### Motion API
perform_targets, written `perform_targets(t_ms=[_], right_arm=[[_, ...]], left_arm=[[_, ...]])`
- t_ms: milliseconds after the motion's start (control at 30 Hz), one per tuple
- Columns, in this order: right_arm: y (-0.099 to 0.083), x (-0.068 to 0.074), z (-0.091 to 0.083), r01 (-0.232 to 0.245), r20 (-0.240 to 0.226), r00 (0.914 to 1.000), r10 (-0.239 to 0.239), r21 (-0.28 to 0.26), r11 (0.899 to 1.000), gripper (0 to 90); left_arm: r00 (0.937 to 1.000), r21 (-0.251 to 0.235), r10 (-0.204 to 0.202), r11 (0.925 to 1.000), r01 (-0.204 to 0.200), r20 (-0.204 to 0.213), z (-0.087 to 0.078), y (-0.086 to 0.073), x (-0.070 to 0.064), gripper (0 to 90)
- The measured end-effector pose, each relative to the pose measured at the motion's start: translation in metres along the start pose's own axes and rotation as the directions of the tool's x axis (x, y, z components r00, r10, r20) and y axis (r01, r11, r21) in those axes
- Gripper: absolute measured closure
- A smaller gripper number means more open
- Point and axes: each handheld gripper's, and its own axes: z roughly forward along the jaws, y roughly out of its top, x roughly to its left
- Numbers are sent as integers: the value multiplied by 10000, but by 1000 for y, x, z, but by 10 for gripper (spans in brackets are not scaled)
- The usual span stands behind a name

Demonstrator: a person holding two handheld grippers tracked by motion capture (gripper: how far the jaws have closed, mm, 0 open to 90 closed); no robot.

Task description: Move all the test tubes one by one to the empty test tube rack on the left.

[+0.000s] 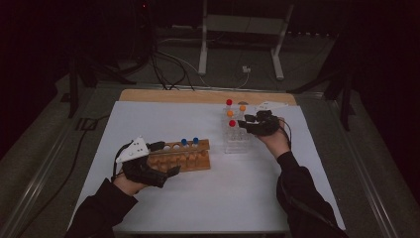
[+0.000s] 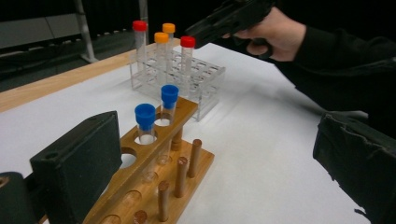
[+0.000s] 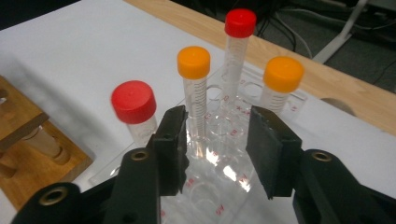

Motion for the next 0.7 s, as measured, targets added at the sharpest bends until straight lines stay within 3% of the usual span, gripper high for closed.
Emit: perform_targets(t_ms=[300, 533, 700], right_arm=[[0, -1, 25, -232, -46, 9997, 233, 254, 9994, 641], [6, 4, 38, -24, -218, 9998, 35, 507, 9987, 658], [10, 6, 44, 48, -412, 9991, -25, 549, 9985, 726]], left_arm=[[10000, 19, 39, 10000, -39, 69, -1, -1, 1, 21], [9999, 65, 110, 9999, -110, 117, 0, -2, 1, 21], [9999, 84, 124, 9999, -125, 93, -1, -1, 0, 21]])
